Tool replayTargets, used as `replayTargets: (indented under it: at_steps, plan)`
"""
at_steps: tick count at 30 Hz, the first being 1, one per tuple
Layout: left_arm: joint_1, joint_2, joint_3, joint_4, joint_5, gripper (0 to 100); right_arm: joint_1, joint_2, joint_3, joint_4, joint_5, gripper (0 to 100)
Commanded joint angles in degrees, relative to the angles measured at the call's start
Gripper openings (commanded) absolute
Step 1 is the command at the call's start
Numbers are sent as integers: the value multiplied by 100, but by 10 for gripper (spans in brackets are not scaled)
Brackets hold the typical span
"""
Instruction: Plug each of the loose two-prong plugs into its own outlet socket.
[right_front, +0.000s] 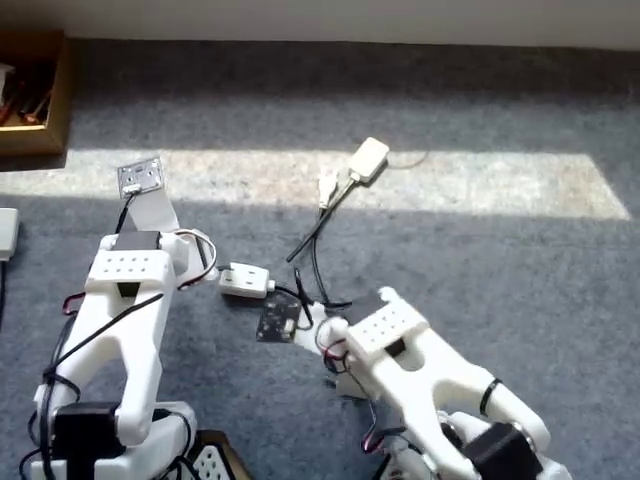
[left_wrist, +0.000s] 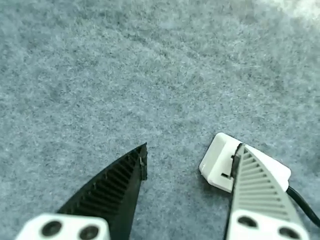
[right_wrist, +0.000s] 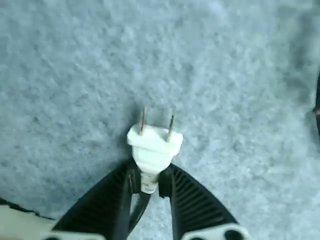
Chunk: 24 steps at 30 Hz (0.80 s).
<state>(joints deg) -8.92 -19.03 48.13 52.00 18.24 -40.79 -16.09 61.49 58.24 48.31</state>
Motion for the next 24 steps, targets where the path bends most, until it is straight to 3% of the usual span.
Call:
replayTargets:
  at_steps: [1,5,9,18,21,24]
  plan:
    - [40,-136,-31,-97,-9,281,-391,31,224,-154,422,7]
    - [40,-136,-40,-97,-9,281,-57,31,-338,-110,712,7]
    - [-48,-136,-57,-97,-299,281,127,31,-1473,611,923,7]
    - [-989,-180,-409,-62,-598,281,-400,48,-2985,1666,976,7]
    - [-1068,-180,-444,88,-695,281,-699,154,-2738,1464,923,7]
    - [-1059,-180,-470,246,-791,281,-743,321,-2185,444,387,7]
